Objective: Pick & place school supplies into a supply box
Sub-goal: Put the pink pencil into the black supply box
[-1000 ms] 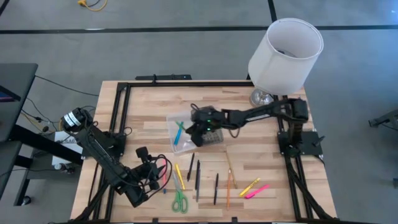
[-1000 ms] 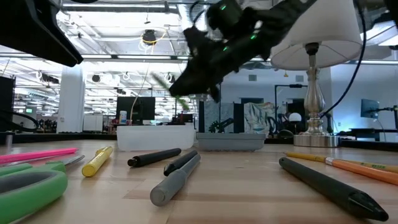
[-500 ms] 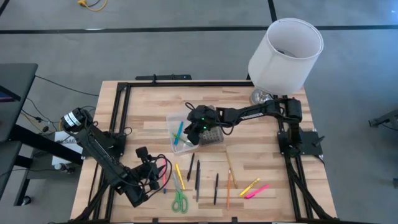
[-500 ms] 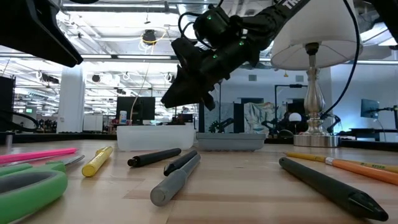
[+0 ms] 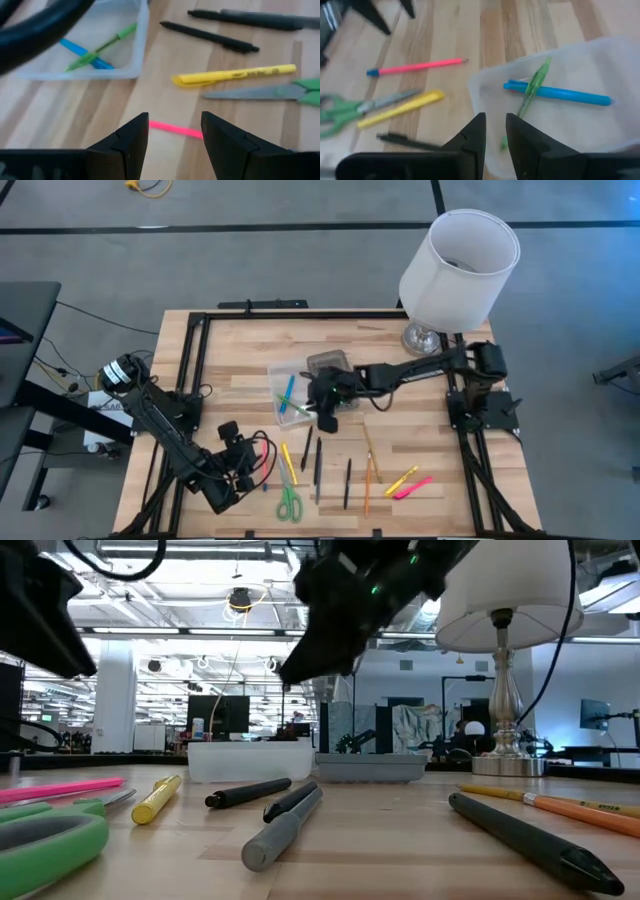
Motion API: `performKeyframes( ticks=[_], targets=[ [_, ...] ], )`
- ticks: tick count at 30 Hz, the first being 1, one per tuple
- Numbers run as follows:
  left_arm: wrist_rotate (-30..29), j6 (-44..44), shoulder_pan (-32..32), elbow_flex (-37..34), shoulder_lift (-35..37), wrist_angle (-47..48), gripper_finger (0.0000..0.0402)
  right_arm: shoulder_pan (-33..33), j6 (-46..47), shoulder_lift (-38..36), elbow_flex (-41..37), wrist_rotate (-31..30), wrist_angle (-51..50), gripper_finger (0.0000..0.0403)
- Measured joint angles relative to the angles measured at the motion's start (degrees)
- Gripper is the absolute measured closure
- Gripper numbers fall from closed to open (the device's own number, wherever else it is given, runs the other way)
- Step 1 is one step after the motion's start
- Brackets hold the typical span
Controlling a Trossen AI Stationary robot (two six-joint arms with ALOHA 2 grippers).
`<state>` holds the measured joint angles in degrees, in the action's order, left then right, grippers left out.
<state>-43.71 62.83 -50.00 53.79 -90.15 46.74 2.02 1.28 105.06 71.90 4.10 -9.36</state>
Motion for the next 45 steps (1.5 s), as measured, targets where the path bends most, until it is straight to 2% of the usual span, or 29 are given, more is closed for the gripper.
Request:
performKeyframes(
  ticks=[5,11,16,23,29,38,45],
  targets=[
    [1.8,0.9,1.8,-3.0,0.0,-7.5,0.0223,5.4,-1.0,-4.8,0.0,-12.1,-7.5,0.0335],
    [8.5,3.5,6.5,-7.7,0.0,-17.1,0.0223,11.8,3.0,-10.0,0.0,-28.3,-18.7,0.0335],
    [12.9,6.7,9.4,-9.8,0.0,-18.3,0.0223,17.3,8.9,-13.2,0.0,-40.0,-27.7,0.0335],
    [16.6,8.3,11.8,-10.9,0.0,-19.9,0.0223,25.3,19.0,-15.9,0.0,-52.0,-38.0,0.0335],
    [20.3,8.3,12.5,-10.9,0.0,-20.9,0.0223,31.2,29.5,-16.0,0.0,-59.3,-47.6,0.0335],
    [23.5,11.7,12.5,-10.9,0.0,-20.9,0.0223,37.7,49.3,-16.0,-0.1,-64.5,-62.8,0.0335],
    [25.3,12.9,13.1,-10.7,-3.8,-24.7,0.0223,42.3,55.3,-16.0,-0.1,-66.8,-65.7,0.0335]
  ],
)
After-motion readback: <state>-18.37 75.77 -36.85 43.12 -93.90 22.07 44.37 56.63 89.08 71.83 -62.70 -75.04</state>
